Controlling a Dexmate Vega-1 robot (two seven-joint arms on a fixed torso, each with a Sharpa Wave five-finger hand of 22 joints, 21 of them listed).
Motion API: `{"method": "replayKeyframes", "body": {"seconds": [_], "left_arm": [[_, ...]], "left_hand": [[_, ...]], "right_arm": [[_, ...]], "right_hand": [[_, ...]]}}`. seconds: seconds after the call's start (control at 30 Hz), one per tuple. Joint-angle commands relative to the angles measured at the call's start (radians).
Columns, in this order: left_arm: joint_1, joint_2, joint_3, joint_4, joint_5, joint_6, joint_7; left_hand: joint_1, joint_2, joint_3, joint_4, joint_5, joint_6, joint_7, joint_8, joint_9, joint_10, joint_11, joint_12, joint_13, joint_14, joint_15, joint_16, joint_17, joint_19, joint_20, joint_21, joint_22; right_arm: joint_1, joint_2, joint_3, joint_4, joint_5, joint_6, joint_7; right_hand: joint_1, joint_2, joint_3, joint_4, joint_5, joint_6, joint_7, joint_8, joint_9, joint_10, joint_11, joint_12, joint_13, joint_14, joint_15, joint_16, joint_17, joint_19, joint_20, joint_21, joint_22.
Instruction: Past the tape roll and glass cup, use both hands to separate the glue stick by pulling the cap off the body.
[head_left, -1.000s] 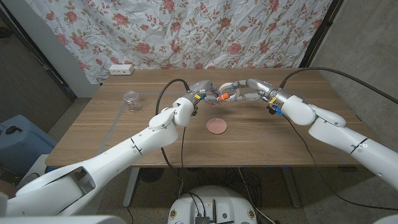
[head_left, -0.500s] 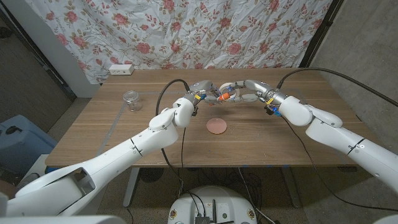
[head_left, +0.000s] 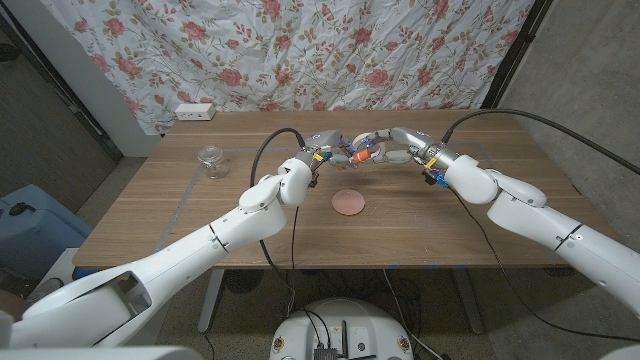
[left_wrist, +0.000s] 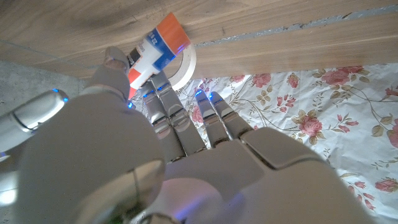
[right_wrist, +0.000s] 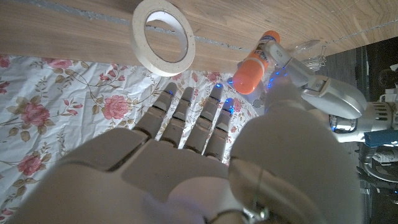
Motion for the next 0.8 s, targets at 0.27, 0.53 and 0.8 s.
{"method": "replayKeyframes", "body": {"seconds": [0.27,0.53,0.8], "left_arm": [[0.014,0.01,-0.011,-0.012,0.004,-0.012,0.007],[0.011,0.003,-0.011,-0.003,0.005,-0.012,0.007],[0.008,0.0,-0.01,0.004,0.004,-0.02,0.007]], "left_hand": [[0.014,0.022,0.0,0.006,0.009,0.014,-0.001,0.007,0.004,0.009,-0.004,0.006,0.004,-0.003,-0.137,-0.001,0.0,-0.001,-0.062,-0.003,0.001],[0.014,0.022,0.0,0.005,0.009,0.014,-0.002,0.007,0.004,0.009,-0.004,0.006,0.004,-0.002,-0.136,-0.001,0.0,0.0,-0.062,-0.003,0.001],[0.014,0.022,-0.001,0.005,0.009,0.014,-0.002,0.007,0.004,0.009,-0.004,0.006,0.004,-0.002,-0.136,-0.001,0.0,-0.001,-0.062,-0.003,0.001]], "right_arm": [[-0.046,0.011,0.003,-0.046,-0.059,-0.061,-0.075],[-0.043,0.018,0.002,-0.038,-0.057,-0.065,-0.084],[-0.038,0.023,-0.001,-0.025,-0.057,-0.059,-0.092]], "right_hand": [[0.052,-0.006,0.012,-0.004,0.003,0.082,0.0,0.034,0.009,0.085,-0.032,0.024,-0.008,0.06,-0.084,0.023,-0.004,0.028,-0.02,0.007,0.003],[0.053,0.0,0.014,0.004,0.003,0.136,-0.001,0.056,0.01,0.123,-0.041,0.027,-0.014,0.076,-0.098,0.032,-0.001,0.036,-0.03,0.006,0.003],[0.059,0.006,0.015,0.006,0.002,0.185,-0.001,0.075,0.009,0.167,-0.042,0.034,-0.016,0.095,-0.111,0.042,0.0,0.042,-0.035,0.005,0.003]]}}
